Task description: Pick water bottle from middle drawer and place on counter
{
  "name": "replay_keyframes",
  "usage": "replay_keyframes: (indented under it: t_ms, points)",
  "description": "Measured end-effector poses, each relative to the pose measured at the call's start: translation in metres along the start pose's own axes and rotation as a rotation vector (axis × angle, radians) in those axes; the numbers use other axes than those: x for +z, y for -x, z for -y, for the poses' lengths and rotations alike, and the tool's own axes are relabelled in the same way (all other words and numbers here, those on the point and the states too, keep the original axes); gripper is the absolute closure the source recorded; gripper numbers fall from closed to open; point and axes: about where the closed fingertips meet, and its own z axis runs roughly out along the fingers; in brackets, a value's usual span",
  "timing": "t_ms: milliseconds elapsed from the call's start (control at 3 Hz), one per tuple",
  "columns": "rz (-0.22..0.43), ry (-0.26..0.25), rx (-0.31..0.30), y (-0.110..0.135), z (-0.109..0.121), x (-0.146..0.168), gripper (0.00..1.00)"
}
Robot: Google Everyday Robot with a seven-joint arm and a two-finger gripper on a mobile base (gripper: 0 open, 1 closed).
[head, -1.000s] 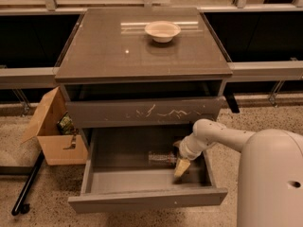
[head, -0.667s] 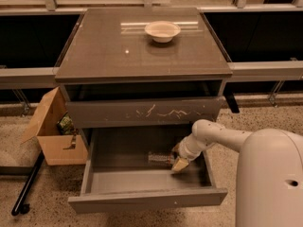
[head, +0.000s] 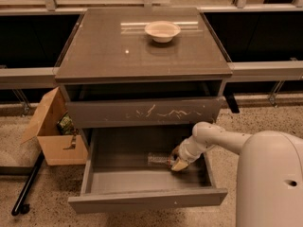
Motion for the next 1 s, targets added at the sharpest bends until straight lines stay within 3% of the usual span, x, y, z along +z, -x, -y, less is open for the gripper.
replay_keyframes:
  t_ms: [333,1000]
  points:
    - [0.048,-0.055,-0.046,0.011,-0.005,-0.029,1.00]
    - [0.129,-0.237,-0.149,0.039,-0.040,-0.156,1.00]
